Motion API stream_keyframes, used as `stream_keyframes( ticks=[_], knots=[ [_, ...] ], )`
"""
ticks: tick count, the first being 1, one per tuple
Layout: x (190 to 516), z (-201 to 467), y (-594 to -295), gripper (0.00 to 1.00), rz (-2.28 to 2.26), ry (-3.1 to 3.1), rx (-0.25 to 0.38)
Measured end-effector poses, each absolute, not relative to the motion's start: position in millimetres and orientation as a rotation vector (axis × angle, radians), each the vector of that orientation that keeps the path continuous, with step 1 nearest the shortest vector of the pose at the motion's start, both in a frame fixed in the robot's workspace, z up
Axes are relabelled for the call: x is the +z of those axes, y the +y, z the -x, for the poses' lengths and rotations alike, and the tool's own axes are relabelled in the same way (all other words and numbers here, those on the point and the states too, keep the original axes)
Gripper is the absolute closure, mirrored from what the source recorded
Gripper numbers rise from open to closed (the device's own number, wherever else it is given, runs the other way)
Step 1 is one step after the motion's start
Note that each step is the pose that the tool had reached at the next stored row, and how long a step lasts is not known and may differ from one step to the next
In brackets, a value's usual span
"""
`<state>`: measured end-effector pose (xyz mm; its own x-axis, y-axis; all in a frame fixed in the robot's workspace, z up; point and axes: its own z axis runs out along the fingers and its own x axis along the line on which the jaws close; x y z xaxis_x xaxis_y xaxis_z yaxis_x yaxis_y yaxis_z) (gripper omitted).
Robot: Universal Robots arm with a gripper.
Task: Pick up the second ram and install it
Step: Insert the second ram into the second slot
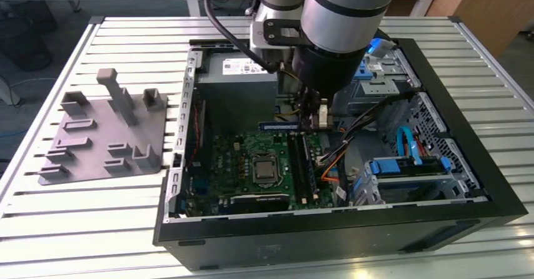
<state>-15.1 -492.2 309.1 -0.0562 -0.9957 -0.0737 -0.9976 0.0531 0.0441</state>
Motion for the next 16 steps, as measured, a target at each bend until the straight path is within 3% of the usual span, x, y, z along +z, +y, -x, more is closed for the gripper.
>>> stream_keyframes(
  ticks=[16],
  knots=[
    [308.1, 15.1, -492.3, 0.86, 1.866, 2.484, 0.124]
  ],
)
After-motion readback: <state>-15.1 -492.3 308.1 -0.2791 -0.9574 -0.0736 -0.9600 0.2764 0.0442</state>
